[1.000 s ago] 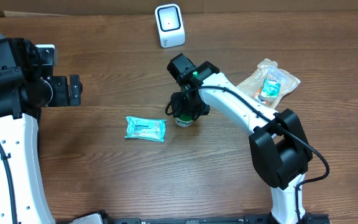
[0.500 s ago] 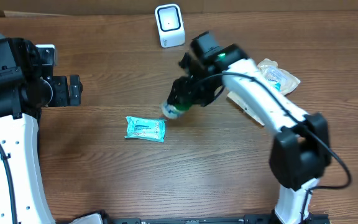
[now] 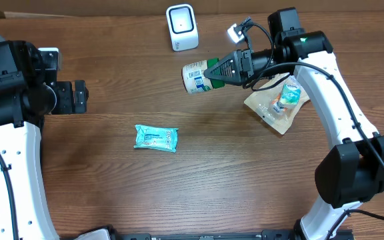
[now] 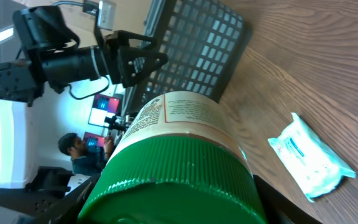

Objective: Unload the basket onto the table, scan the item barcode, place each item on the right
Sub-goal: 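Lift the green jar and swing it toward the scanner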

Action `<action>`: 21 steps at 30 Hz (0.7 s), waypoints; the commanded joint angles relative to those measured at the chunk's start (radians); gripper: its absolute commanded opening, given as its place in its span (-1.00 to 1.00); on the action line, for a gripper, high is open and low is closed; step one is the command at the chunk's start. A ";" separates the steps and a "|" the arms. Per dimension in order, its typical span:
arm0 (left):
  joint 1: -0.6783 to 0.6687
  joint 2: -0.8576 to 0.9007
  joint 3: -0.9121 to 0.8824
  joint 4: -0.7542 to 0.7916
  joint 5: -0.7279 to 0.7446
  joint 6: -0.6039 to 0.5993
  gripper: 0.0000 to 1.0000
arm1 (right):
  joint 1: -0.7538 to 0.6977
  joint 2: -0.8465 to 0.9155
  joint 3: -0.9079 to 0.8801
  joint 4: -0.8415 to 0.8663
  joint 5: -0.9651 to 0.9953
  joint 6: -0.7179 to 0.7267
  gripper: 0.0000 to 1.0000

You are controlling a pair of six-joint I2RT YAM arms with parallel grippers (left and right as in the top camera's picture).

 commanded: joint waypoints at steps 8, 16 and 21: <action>0.005 -0.011 0.018 0.003 -0.003 0.015 0.99 | 0.008 -0.031 0.030 -0.013 0.006 -0.024 -0.34; 0.005 -0.011 0.018 0.003 -0.003 0.015 0.99 | 0.165 -0.031 0.030 -0.042 0.558 -0.023 -0.35; 0.005 -0.011 0.018 0.003 -0.003 0.015 0.99 | 0.305 -0.031 0.017 0.039 1.098 0.004 -0.36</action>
